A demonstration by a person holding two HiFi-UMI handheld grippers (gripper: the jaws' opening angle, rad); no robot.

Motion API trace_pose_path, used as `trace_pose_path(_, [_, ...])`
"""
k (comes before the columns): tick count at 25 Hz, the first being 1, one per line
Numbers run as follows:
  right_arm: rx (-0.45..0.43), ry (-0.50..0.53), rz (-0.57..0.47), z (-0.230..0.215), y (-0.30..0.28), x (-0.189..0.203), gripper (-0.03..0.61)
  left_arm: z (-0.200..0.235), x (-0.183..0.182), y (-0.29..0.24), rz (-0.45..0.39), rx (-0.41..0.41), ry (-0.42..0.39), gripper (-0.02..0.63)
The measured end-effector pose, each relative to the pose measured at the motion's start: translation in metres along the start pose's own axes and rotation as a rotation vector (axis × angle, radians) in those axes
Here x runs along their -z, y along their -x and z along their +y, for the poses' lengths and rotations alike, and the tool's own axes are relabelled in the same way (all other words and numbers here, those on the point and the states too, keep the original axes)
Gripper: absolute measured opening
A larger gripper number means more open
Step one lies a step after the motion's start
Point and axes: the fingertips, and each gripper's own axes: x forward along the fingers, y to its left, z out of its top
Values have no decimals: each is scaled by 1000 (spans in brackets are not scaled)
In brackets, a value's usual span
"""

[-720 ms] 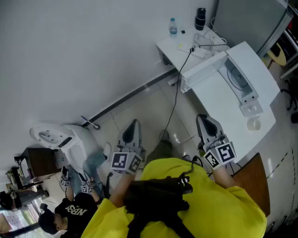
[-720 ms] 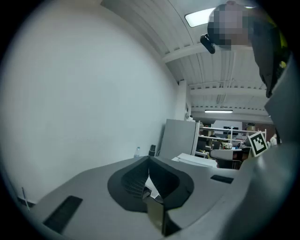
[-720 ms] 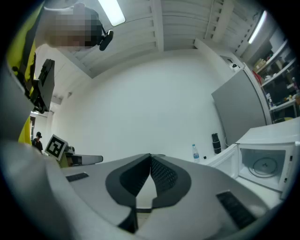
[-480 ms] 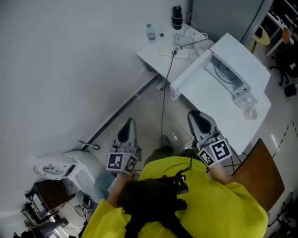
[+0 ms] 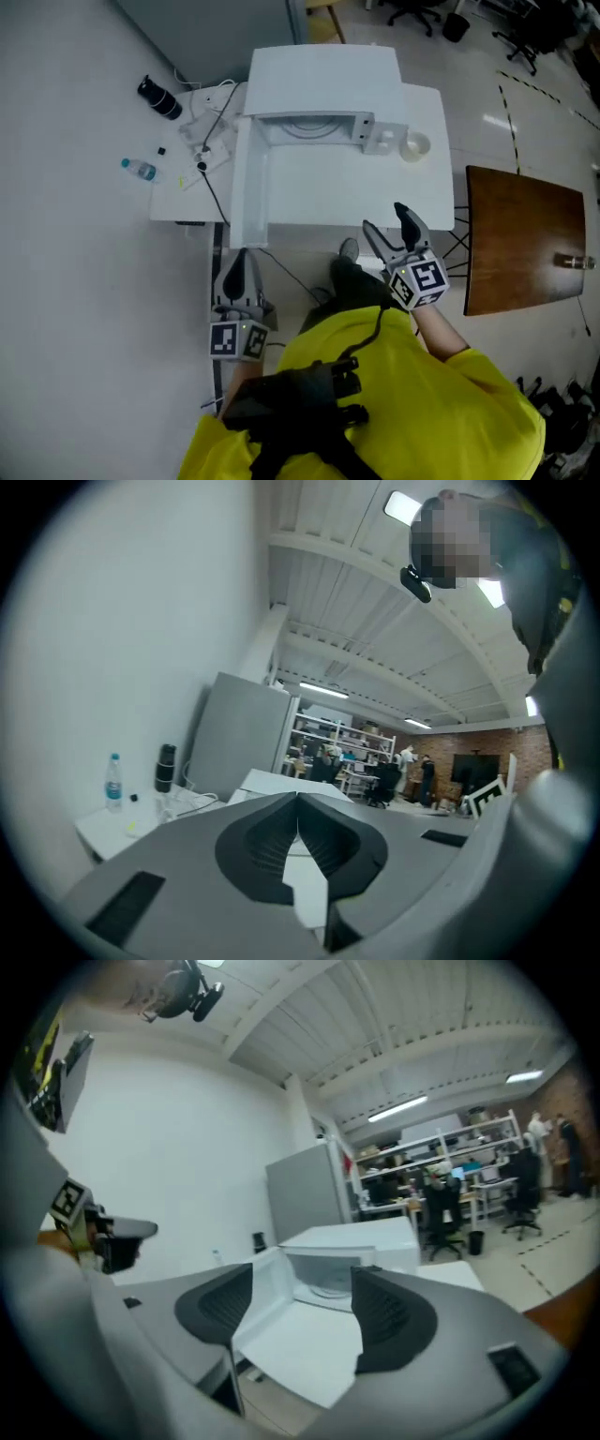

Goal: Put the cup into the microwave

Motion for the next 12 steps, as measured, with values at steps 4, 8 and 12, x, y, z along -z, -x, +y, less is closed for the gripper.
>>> trace_pose_path(4, [240,-10,93,-127,-17,71,399,-27,-4,-63,36,126,-7,-3])
trace_pose_path(8, [351,15,188,-235,-60,141,455,-37,-4,-101,88,167,-48,-3])
trace_pose_path(12, [397,-7,243,-320,-114,178,509,-34,2,-132,141,163,-56,-3])
